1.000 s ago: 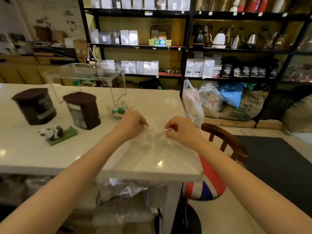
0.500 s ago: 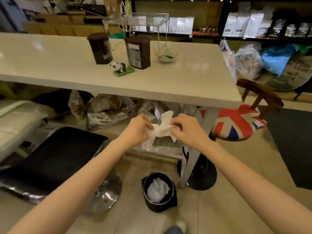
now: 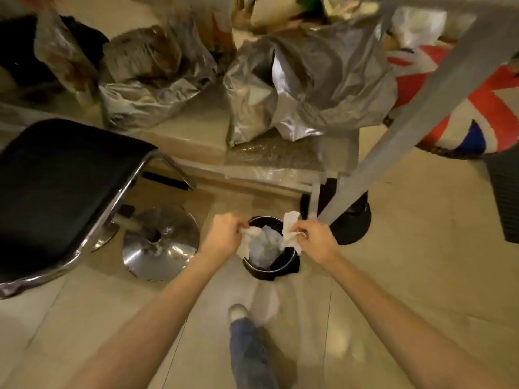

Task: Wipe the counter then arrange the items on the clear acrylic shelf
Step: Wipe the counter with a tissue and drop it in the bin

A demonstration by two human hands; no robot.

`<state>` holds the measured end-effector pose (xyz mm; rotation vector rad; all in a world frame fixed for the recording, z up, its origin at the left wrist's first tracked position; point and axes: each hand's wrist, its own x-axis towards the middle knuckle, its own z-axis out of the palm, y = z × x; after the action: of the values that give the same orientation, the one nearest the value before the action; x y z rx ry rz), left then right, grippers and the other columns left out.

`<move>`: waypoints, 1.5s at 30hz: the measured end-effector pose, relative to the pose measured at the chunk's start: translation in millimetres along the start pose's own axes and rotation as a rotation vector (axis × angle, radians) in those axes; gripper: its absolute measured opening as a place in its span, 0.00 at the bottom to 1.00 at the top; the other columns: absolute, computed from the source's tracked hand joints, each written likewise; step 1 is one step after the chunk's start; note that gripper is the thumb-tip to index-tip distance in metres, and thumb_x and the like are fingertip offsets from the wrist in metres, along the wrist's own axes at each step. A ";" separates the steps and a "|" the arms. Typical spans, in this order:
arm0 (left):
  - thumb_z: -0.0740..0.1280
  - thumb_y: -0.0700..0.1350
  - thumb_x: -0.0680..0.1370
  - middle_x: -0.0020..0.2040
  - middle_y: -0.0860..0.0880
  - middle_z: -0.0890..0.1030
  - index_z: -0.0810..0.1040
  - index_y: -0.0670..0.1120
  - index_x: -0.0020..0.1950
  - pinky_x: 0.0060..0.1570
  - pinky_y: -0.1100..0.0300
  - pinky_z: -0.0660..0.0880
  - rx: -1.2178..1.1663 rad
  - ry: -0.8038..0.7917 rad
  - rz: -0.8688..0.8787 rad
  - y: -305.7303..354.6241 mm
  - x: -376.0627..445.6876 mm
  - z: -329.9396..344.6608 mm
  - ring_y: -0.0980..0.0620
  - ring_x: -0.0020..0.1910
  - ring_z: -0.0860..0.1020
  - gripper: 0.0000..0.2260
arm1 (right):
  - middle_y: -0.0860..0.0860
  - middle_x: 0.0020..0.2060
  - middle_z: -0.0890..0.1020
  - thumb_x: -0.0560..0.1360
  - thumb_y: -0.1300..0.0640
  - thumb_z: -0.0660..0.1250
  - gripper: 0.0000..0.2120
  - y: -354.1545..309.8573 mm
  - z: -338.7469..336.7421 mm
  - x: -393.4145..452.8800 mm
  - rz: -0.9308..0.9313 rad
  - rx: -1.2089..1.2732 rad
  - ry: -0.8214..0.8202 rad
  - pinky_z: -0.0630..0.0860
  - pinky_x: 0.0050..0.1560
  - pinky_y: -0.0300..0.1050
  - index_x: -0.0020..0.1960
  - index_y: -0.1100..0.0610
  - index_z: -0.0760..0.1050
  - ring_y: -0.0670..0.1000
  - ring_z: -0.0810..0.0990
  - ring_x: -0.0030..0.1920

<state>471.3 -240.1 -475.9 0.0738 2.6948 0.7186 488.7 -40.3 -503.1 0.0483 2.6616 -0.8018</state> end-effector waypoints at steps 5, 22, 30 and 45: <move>0.61 0.35 0.75 0.55 0.45 0.83 0.82 0.44 0.54 0.56 0.57 0.74 0.034 -0.041 -0.037 -53.7 62.0 99.4 0.45 0.54 0.80 0.13 | 0.57 0.55 0.79 0.77 0.65 0.55 0.13 60.4 98.3 60.0 0.136 0.054 -0.041 0.72 0.51 0.41 0.52 0.58 0.78 0.53 0.78 0.49; 0.60 0.43 0.76 0.66 0.42 0.72 0.70 0.46 0.66 0.59 0.49 0.74 0.211 -0.321 -0.047 -170.2 152.3 306.4 0.42 0.60 0.73 0.17 | 0.58 0.67 0.70 0.75 0.60 0.55 0.24 168.3 277.6 157.8 0.218 0.002 -0.317 0.71 0.63 0.57 0.71 0.51 0.61 0.61 0.67 0.66; 0.59 0.44 0.76 0.55 0.43 0.81 0.78 0.44 0.57 0.54 0.49 0.77 0.302 -0.381 -0.053 -114.1 113.3 197.6 0.44 0.54 0.78 0.13 | 0.58 0.61 0.76 0.75 0.59 0.59 0.21 102.0 171.6 121.2 0.161 0.035 -0.227 0.75 0.59 0.54 0.68 0.56 0.64 0.58 0.75 0.59; 0.62 0.52 0.75 0.57 0.43 0.79 0.76 0.46 0.59 0.54 0.50 0.74 0.312 -0.064 0.098 85.5 -18.0 -120.6 0.42 0.56 0.77 0.16 | 0.56 0.52 0.79 0.73 0.55 0.63 0.12 -110.9 -128.8 -19.5 -0.165 -0.186 -0.199 0.75 0.49 0.51 0.54 0.56 0.73 0.56 0.78 0.51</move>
<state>443.1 -225.3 -330.5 0.3017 2.7330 0.3100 449.7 -62.3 -338.0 -0.2873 2.5595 -0.5704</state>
